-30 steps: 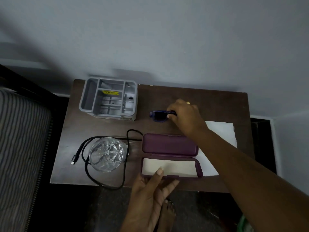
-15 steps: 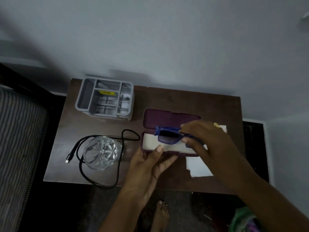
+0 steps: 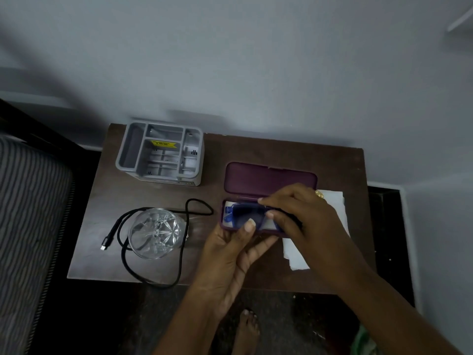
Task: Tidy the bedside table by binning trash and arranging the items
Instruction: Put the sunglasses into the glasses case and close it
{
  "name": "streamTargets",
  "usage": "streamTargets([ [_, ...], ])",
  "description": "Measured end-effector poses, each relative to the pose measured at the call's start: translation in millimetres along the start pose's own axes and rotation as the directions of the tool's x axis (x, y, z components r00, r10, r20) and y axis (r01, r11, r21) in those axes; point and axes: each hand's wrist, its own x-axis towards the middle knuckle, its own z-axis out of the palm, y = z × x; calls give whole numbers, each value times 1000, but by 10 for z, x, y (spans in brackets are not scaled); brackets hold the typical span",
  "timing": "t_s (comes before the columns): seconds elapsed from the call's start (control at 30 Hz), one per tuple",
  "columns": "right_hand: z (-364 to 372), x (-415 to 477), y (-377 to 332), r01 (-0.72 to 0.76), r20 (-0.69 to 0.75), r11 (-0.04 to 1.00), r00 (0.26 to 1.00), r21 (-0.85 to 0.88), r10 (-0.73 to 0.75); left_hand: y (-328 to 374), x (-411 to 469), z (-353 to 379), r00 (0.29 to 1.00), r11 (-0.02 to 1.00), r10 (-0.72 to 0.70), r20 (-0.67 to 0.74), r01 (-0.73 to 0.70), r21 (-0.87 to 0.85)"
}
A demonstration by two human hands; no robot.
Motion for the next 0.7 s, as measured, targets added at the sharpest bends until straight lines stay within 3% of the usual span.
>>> streamTargets([
  [0.1, -45, -13, -59, -82, -154, 995, 984, 53, 89, 50, -32, -14, 1000, 1000, 3, -6, -3, -24],
  [0.17, -125, -6, -60, -200, -337, 961, 906, 192, 256, 88, -51, -35, 1000, 999, -1, -17, 0, -36],
  [0.2, -179, 12, -57, -276, -360, 907, 849, 319, 385, 105, -59, -48, 1000, 999, 3, -21, -4, -41],
  [0.23, -222, 34, -50, -362, -278, 806, 805, 469, 523, 117, -63, -63, 1000, 999, 6, -26, -7, -43],
  [0.27, -243, 51, -39, -461, -93, 652, 771, 602, 630, 129, -67, -75, 999, 999, 7, -33, -9, -42],
  [0.33, -232, 47, -29, -656, 308, 330, 662, 678, 684, 143, -78, -92, 999, 999, 7, -42, -9, -36],
  [0.37, -212, 39, -31, -696, 402, 248, 627, 674, 667, 148, -86, -99, 999, 999, 7, -41, -9, -33],
  [0.7, -141, -21, -48, -622, 472, 59, 650, 781, 595, 200, -120, -129, 999, 1000, 4, -44, -5, -27],
])
